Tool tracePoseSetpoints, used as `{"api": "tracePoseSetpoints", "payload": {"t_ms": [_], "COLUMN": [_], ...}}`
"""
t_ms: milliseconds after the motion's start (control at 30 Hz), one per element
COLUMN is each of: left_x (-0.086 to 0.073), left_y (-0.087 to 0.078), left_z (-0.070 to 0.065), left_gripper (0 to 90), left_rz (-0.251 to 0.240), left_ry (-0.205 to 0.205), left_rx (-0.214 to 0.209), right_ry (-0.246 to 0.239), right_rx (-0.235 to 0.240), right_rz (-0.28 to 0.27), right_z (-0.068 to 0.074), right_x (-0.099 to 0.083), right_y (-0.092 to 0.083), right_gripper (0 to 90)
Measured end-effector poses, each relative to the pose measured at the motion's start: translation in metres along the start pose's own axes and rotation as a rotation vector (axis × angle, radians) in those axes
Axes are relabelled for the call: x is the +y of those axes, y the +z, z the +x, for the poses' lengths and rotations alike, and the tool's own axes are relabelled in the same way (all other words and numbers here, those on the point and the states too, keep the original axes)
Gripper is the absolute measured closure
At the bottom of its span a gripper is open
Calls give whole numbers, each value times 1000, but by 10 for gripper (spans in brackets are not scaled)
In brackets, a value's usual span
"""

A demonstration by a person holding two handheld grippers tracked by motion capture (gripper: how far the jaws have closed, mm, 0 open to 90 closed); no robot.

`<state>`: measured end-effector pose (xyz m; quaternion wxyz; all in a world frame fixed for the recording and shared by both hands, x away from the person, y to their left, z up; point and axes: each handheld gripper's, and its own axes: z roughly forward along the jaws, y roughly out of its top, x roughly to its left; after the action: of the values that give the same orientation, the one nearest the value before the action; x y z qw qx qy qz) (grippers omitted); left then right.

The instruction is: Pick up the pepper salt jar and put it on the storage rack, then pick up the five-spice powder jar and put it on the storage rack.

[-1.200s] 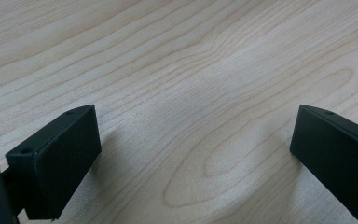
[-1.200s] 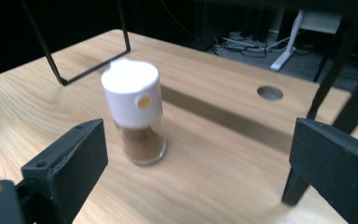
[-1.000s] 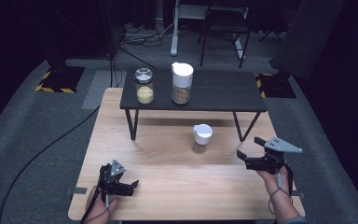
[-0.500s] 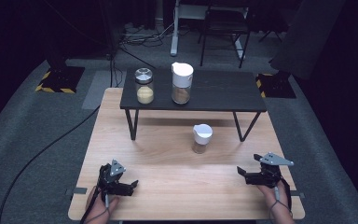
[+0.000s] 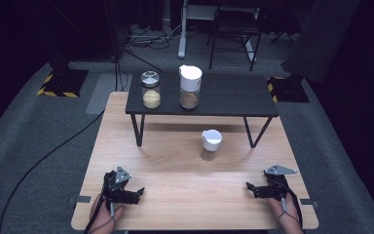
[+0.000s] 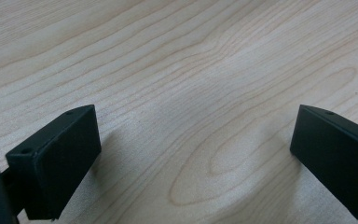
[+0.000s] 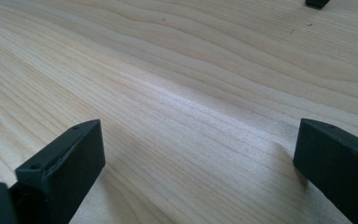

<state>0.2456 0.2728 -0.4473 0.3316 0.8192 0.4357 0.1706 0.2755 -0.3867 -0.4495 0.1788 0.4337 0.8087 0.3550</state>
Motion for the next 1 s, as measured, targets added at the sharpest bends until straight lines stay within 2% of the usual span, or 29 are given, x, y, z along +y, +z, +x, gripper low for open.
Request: {"api": "tracePoseSetpoints", "payload": {"t_ms": [100,167,1000], "left_x": [0,0,0], "left_y": [0,0,0], "left_z": [0,0,0], "left_gripper": [16,16,16], "left_rz": [0,0,-1], "left_ry": [0,0,-1], "left_rx": [0,0,0], "right_ry": [-22,-20,-20], "right_rx": [-21,-27,-25], "right_rz": [11,13,14], "right_z": [5,6,5], "right_x": [2,2,3], "right_y": [1,1,2], "right_gripper": [10,4,1]}}
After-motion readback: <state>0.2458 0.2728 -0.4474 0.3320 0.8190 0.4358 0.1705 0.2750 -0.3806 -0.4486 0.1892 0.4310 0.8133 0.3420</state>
